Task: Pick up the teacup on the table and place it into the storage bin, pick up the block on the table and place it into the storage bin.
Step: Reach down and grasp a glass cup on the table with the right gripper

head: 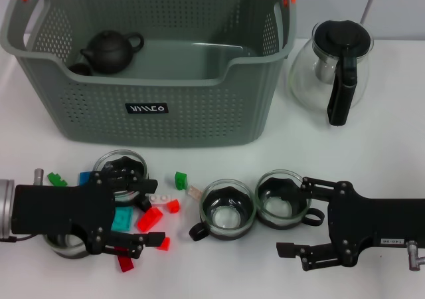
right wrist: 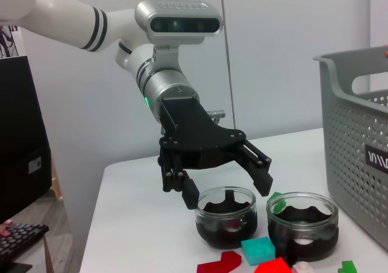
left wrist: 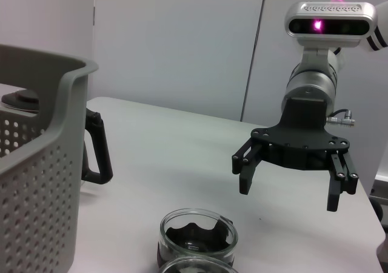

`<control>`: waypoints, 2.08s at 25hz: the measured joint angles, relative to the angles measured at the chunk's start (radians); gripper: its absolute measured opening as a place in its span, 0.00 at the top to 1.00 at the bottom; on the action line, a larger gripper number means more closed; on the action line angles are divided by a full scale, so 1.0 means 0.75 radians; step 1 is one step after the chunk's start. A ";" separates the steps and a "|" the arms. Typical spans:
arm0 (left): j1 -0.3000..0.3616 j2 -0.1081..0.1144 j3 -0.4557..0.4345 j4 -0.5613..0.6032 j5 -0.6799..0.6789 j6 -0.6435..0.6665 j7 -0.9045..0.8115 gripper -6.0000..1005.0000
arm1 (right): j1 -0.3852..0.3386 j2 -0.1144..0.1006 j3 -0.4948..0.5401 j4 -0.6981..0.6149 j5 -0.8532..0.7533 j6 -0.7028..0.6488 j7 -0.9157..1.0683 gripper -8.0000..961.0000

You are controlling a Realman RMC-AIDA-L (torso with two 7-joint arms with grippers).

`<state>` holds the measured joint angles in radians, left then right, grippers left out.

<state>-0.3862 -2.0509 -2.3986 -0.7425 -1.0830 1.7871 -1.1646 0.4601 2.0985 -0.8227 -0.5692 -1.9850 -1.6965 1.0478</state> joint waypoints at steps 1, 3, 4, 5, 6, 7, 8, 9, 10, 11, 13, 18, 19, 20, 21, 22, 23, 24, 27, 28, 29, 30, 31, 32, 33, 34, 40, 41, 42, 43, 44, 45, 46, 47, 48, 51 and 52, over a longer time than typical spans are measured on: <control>0.000 0.000 0.000 0.000 0.000 0.000 0.000 0.12 | 0.000 0.000 0.001 0.000 0.000 0.000 0.000 0.02; -0.001 0.000 0.001 0.000 0.000 0.000 0.000 0.12 | 0.000 0.000 0.002 0.000 0.000 0.000 0.000 0.02; -0.001 0.000 0.001 0.000 0.000 0.000 0.000 0.12 | 0.000 0.000 0.002 0.000 0.000 0.000 0.000 0.02; 0.000 0.000 0.000 0.000 0.000 0.000 0.000 0.12 | 0.000 0.000 0.002 0.000 0.000 0.000 0.000 0.02; 0.000 0.000 0.000 0.000 0.000 0.000 0.000 0.12 | 0.000 0.000 0.002 0.000 0.000 0.000 0.000 0.02; 0.000 0.000 0.000 0.000 0.000 0.000 0.000 0.12 | 0.000 0.000 0.002 0.000 0.000 0.000 0.000 0.02; 0.000 0.000 0.000 -0.001 0.000 0.000 0.000 0.12 | 0.000 0.000 0.002 0.000 0.001 0.000 0.001 0.02; 0.000 0.000 -0.001 -0.001 0.000 0.000 0.001 0.12 | 0.000 0.000 0.002 0.000 0.001 0.000 0.004 0.02; 0.001 0.000 -0.001 -0.001 0.000 0.000 0.000 0.12 | 0.000 0.000 0.002 0.000 0.001 0.000 0.007 0.02; 0.002 0.000 -0.001 -0.002 0.000 0.000 0.001 0.12 | 0.000 0.000 0.002 0.000 0.002 0.000 0.010 0.02; 0.004 -0.001 -0.001 -0.003 -0.001 0.000 0.001 0.12 | 0.000 0.000 0.004 0.000 0.003 -0.001 0.018 0.02; 0.005 -0.004 -0.076 -0.006 -0.010 0.007 -0.029 0.12 | 0.015 -0.003 0.011 -0.030 0.008 -0.001 0.182 0.02; 0.004 -0.004 -0.135 -0.006 -0.011 0.023 -0.044 0.12 | 0.024 -0.008 0.008 -0.043 0.004 0.000 0.253 0.02; 0.004 -0.003 -0.176 -0.004 -0.011 0.042 -0.053 0.12 | 0.035 -0.011 0.004 -0.059 -0.007 -0.002 0.325 0.02; 0.002 0.000 -0.223 0.000 -0.011 0.070 -0.063 0.12 | 0.051 -0.015 0.000 -0.083 -0.023 -0.005 0.401 0.02; 0.002 0.003 -0.255 0.001 -0.011 0.087 -0.067 0.12 | 0.066 -0.017 -0.003 -0.111 -0.050 -0.012 0.480 0.02; 0.004 0.009 -0.311 0.003 -0.011 0.125 -0.074 0.12 | 0.083 -0.018 -0.004 -0.140 -0.077 -0.022 0.542 0.02; 0.007 0.014 -0.338 0.004 -0.011 0.145 -0.077 0.12 | 0.097 -0.019 -0.005 -0.167 -0.103 -0.033 0.593 0.02; 0.028 0.024 -0.398 0.004 -0.012 0.180 -0.079 0.12 | 0.145 -0.019 -0.007 -0.259 -0.198 -0.119 0.696 0.02; 0.034 0.025 -0.409 0.004 -0.012 0.184 -0.079 0.12 | 0.163 -0.018 -0.007 -0.288 -0.230 -0.160 0.720 0.02; 0.038 0.025 -0.420 0.005 -0.012 0.186 -0.078 0.12 | 0.181 -0.019 -0.007 -0.319 -0.264 -0.193 0.743 0.02; 0.041 0.025 -0.427 0.006 -0.012 0.187 -0.077 0.12 | 0.196 -0.018 -0.008 -0.343 -0.289 -0.221 0.769 0.02; 0.044 0.025 -0.432 0.007 -0.012 0.187 -0.076 0.12 | 0.213 -0.018 -0.011 -0.368 -0.323 -0.248 0.797 0.02; 0.046 0.025 -0.434 0.010 -0.012 0.186 -0.074 0.12 | 0.232 -0.018 -0.018 -0.395 -0.358 -0.268 0.826 0.02; 0.047 0.023 -0.435 0.011 -0.012 0.183 -0.073 0.12 | 0.245 -0.015 -0.030 -0.416 -0.385 -0.279 0.848 0.02; 0.048 0.022 -0.436 0.011 -0.012 0.179 -0.072 0.12 | 0.259 -0.012 -0.051 -0.441 -0.417 -0.286 0.873 0.02; 0.035 0.019 -0.438 0.013 -0.012 0.163 -0.070 0.12 | 0.334 -0.004 -0.252 -0.586 -0.544 -0.284 1.045 0.03; 0.033 0.018 -0.438 0.013 -0.012 0.159 -0.070 0.12 | 0.346 -0.004 -0.272 -0.603 -0.549 -0.284 1.064 0.04; 0.030 0.018 -0.439 0.013 -0.012 0.153 -0.070 0.12 | 0.359 -0.004 -0.293 -0.623 -0.555 -0.283 1.085 0.05; 0.029 0.017 -0.438 0.013 -0.011 0.146 -0.070 0.12 | 0.375 -0.005 -0.312 -0.645 -0.562 -0.282 1.109 0.06; 0.029 0.015 -0.437 0.013 -0.010 0.140 -0.070 0.12 | 0.385 -0.005 -0.326 -0.665 -0.574 -0.281 1.126 0.06; 0.028 0.014 -0.437 0.013 -0.010 0.133 -0.069 0.12 | 0.396 -0.004 -0.341 -0.685 -0.586 -0.277 1.143 0.09; 0.028 0.013 -0.437 0.013 -0.009 0.128 -0.069 0.12 | 0.406 -0.003 -0.361 -0.706 -0.602 -0.274 1.162 0.11; 0.028 0.012 -0.437 0.013 -0.009 0.125 -0.068 0.12 | 0.415 -0.002 -0.386 -0.725 -0.619 -0.268 1.181 0.13; 0.028 0.012 -0.437 0.015 -0.009 0.123 -0.068 0.12 | 0.424 -0.001 -0.415 -0.744 -0.632 -0.266 1.196 0.15; 0.030 0.012 -0.438 0.016 -0.010 0.120 -0.061 0.12 | 0.446 -0.001 -0.503 -0.787 -0.663 -0.257 1.221 0.20; 0.031 0.012 -0.438 0.019 -0.010 0.117 -0.056 0.12 | 0.456 0.000 -0.529 -0.796 -0.669 -0.250 1.226 0.20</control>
<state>-0.3631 -2.0422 -2.7272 -0.7284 -1.0908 1.8746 -1.2068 0.8022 2.0981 -1.2191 -1.1658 -2.4870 -1.8841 1.9675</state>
